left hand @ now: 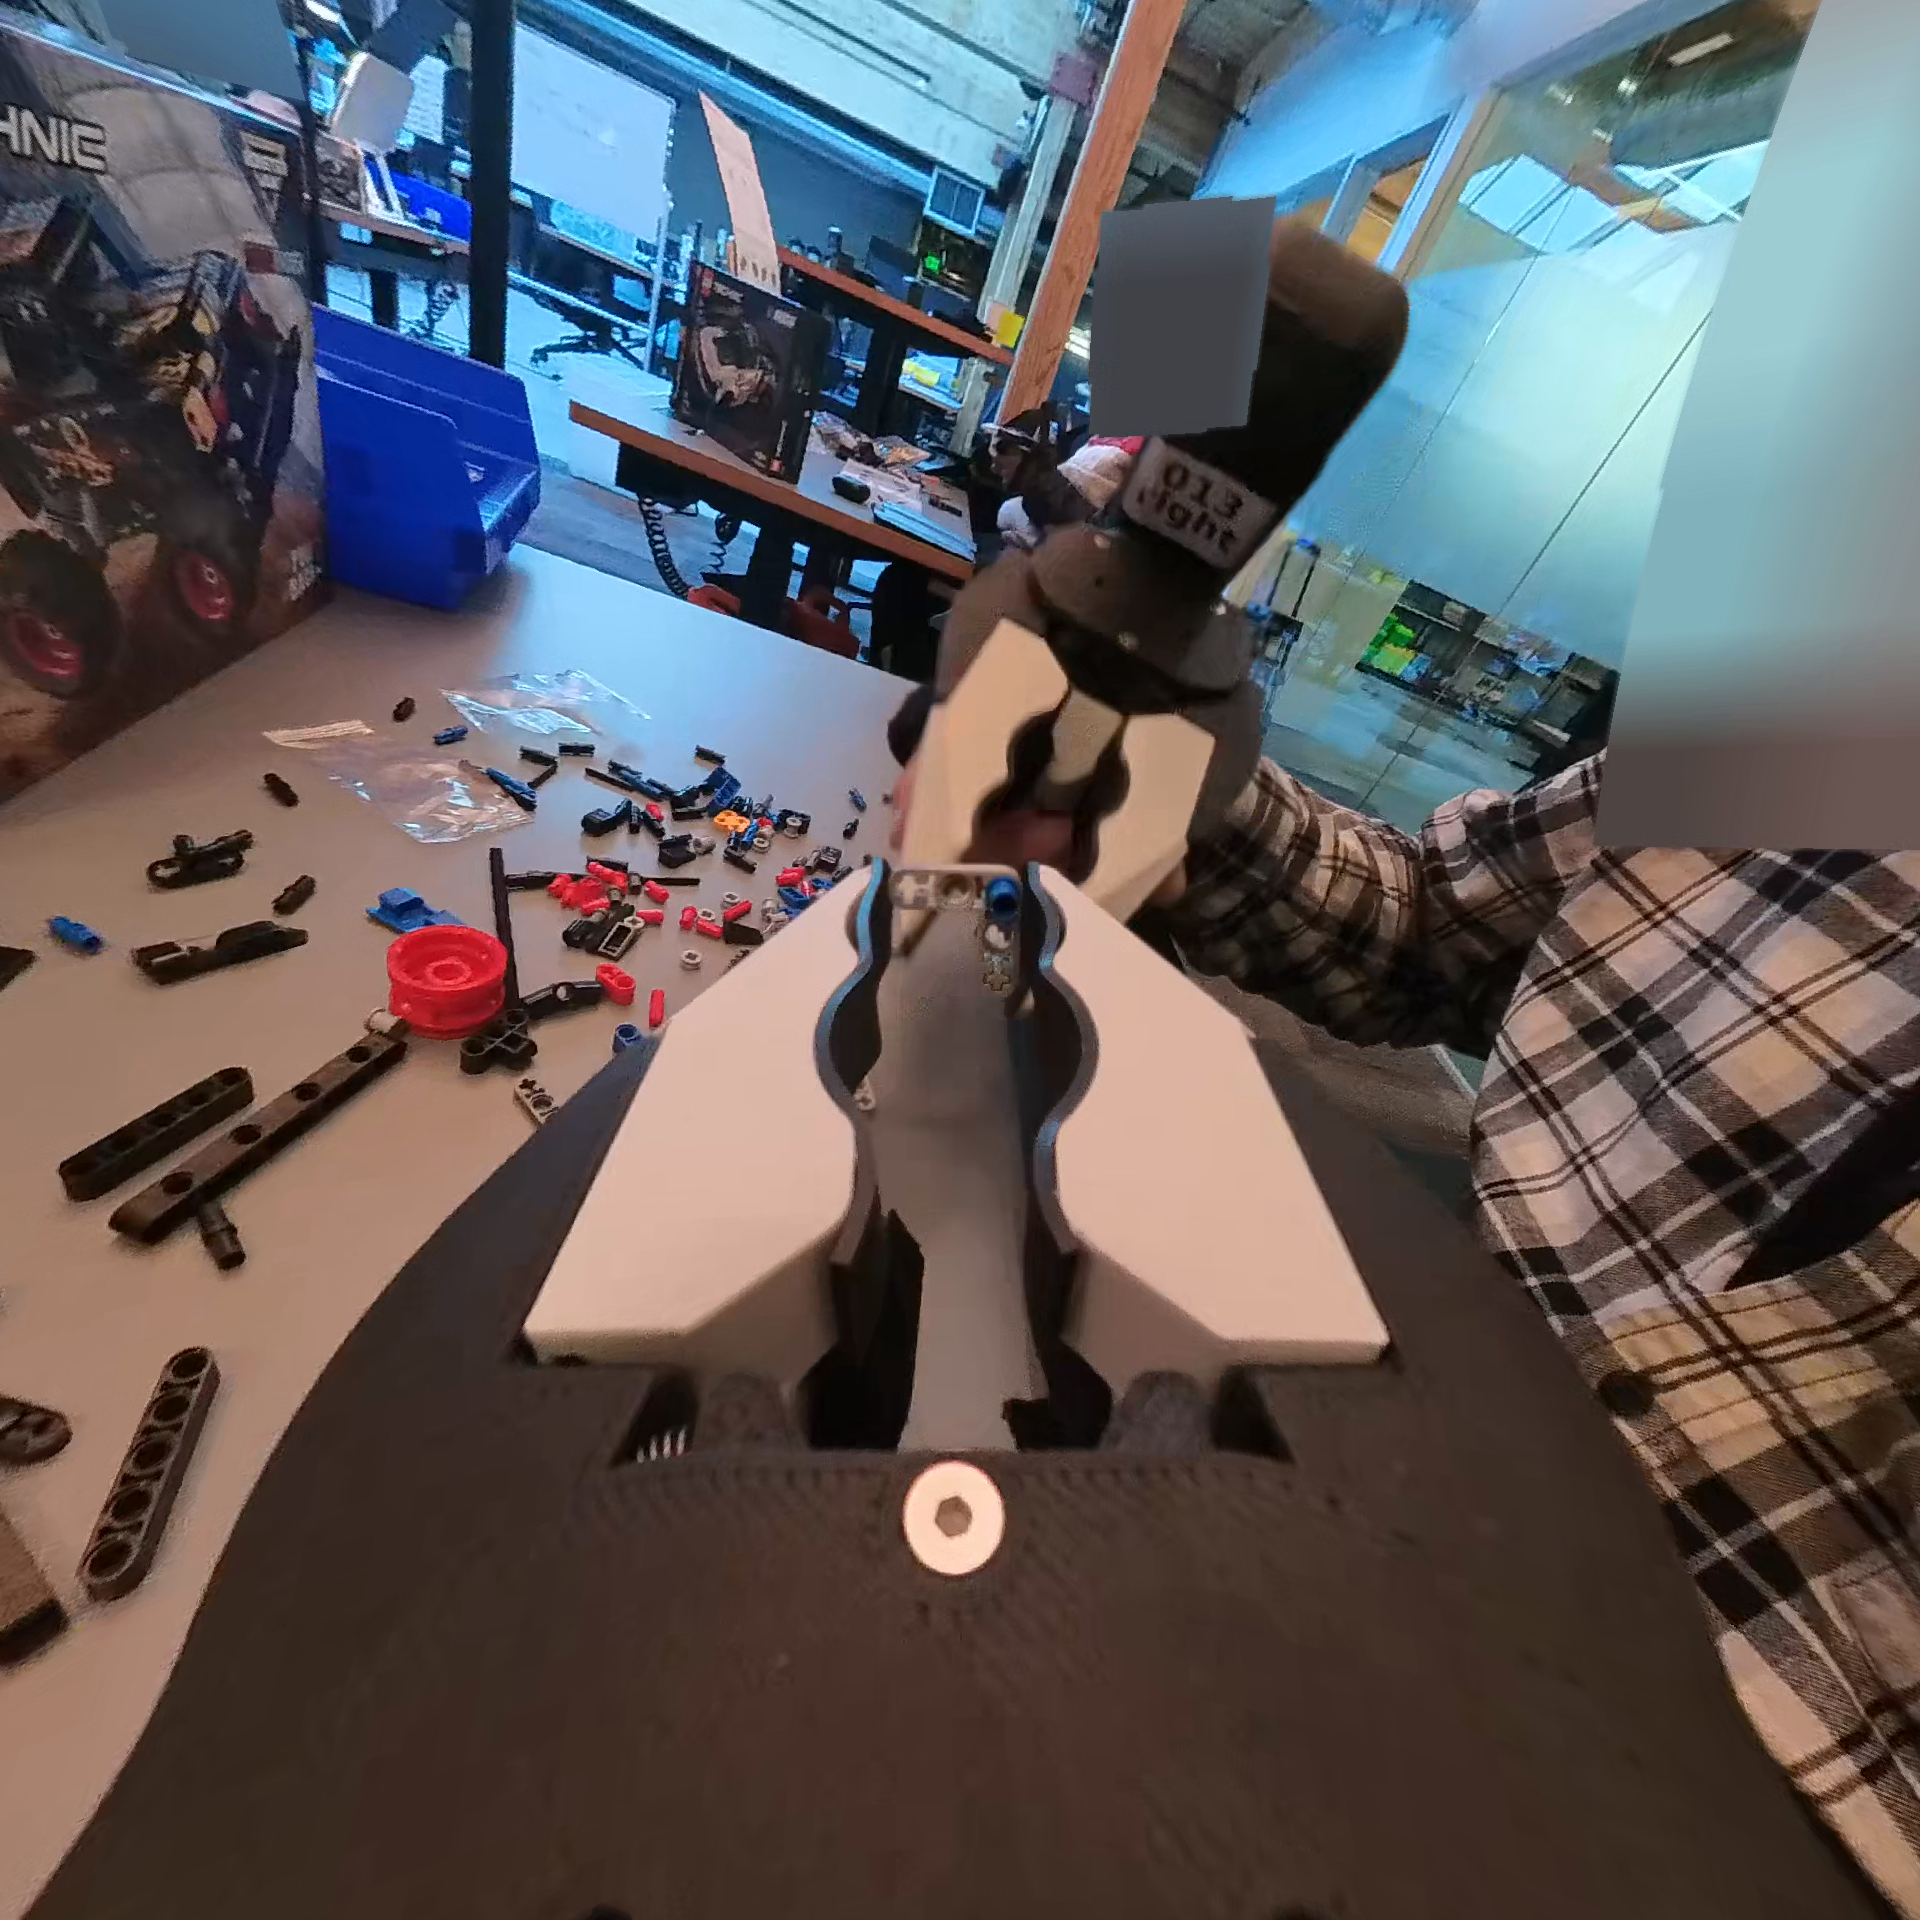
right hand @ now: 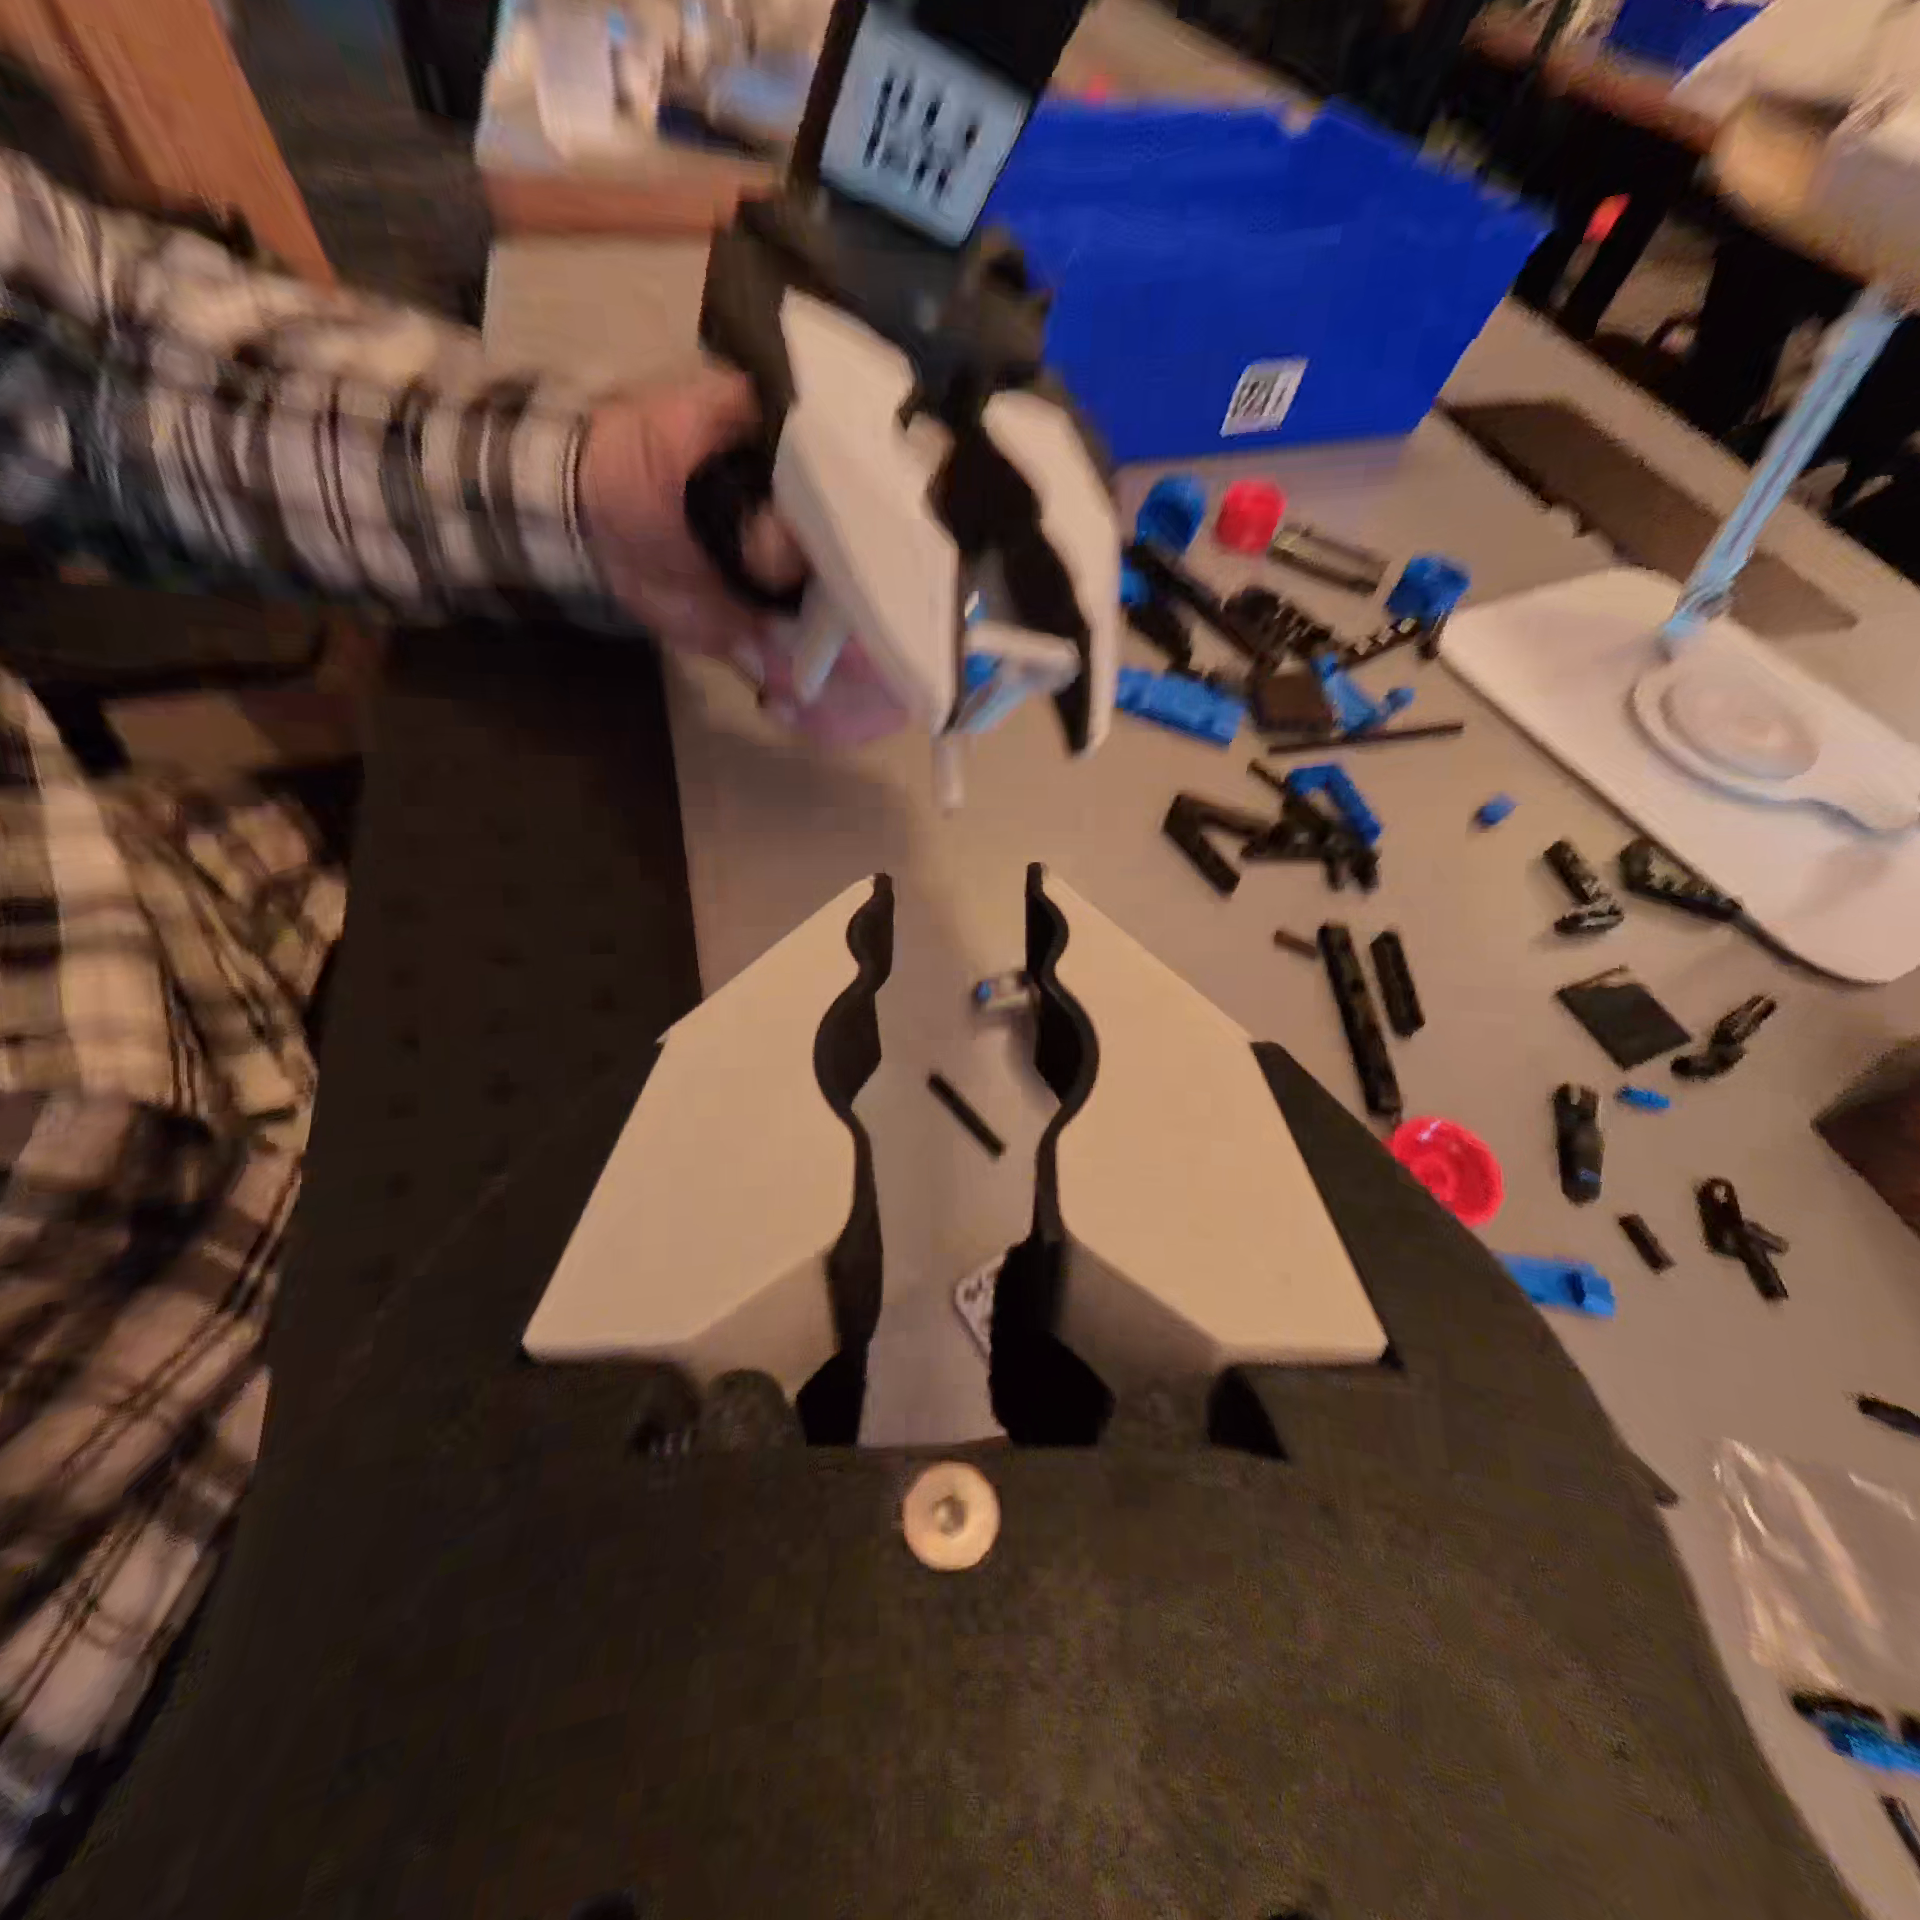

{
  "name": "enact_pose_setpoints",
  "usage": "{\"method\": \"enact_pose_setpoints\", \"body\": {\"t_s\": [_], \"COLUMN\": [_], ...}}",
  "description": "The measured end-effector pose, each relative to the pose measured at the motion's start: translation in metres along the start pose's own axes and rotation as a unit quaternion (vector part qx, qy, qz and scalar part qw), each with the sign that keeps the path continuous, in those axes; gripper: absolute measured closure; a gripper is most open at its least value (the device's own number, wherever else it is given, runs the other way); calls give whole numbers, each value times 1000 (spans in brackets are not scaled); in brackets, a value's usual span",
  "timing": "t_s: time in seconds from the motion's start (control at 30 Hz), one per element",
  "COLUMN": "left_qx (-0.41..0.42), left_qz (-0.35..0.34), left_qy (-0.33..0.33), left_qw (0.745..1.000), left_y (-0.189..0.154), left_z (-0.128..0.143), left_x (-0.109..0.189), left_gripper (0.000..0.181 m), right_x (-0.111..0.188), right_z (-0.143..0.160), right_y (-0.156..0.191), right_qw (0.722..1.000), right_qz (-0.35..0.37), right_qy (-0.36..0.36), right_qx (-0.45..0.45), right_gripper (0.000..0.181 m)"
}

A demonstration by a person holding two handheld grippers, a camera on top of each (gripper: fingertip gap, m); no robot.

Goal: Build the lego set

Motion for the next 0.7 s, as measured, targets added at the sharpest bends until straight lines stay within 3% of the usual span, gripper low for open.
{"method": "enact_pose_setpoints", "body": {"t_s": [0.1, 0.2, 0.7], "left_qx": [-4, -5, -55], "left_qz": [8, 13, 25], "left_qy": [0, -3, 42], "left_qw": [1000, 1000, 997], "left_y": [-5, -8, -16], "left_z": [1, -1, 6], "left_x": [-2, -3, 4], "left_gripper": [159, 159, 158], "right_x": [-2, -11, -14], "right_z": [-17, -20, -21], "right_y": [0, 3, 14], "right_qw": [999, 999, 998], "right_qz": [-18, -32, -19], "right_qy": [-36, -32, -12], "right_qx": [2, 13, 54], "right_gripper": [161, 179, 180]}}
Point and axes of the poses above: each gripper's, where its closed fingertips meet, x back along the fingers, z out of its underside, y = z × x across the jaws, the point moved 2 cm from there along x, back along the fingers, and after that the axes turned 15 degrees about -z, right-handed, at the moved point
